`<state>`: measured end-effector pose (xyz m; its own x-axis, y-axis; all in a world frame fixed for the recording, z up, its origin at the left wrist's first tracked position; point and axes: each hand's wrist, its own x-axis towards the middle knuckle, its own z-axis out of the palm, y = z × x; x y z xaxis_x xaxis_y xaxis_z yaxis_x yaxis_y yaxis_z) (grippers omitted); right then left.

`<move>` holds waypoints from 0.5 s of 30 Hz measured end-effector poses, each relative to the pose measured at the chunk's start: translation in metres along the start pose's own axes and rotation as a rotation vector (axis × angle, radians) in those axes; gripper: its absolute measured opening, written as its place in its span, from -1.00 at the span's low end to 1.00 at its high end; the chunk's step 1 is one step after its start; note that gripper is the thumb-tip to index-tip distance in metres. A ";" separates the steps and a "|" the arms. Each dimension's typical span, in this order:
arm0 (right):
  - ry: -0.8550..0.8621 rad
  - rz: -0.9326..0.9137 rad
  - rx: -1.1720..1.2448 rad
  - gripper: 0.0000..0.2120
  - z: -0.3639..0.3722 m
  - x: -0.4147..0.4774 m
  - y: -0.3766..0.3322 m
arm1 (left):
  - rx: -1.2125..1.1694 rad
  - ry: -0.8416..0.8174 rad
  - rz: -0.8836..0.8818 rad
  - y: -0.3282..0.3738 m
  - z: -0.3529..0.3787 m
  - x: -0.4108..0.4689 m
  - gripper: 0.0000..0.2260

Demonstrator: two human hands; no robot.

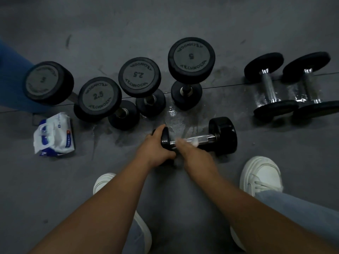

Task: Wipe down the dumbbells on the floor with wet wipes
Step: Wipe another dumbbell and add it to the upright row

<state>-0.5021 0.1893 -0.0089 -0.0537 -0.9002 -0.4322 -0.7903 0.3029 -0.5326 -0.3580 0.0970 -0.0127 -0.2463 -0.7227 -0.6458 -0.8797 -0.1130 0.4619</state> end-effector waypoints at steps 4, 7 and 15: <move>0.148 0.117 -0.160 -0.59 0.000 0.011 0.012 | 0.019 0.003 -0.005 0.003 -0.003 0.000 0.06; 0.115 0.158 -0.330 -0.55 0.005 0.021 0.010 | 0.023 0.000 0.016 0.003 -0.005 0.000 -0.02; -0.225 0.135 -0.418 -0.73 -0.029 0.036 0.008 | 0.014 -0.067 -0.037 0.008 -0.003 -0.008 -0.21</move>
<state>-0.5280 0.1502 -0.0075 -0.0757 -0.7578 -0.6481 -0.9650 0.2194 -0.1438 -0.3615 0.0994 -0.0022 -0.2394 -0.6706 -0.7021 -0.8942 -0.1294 0.4285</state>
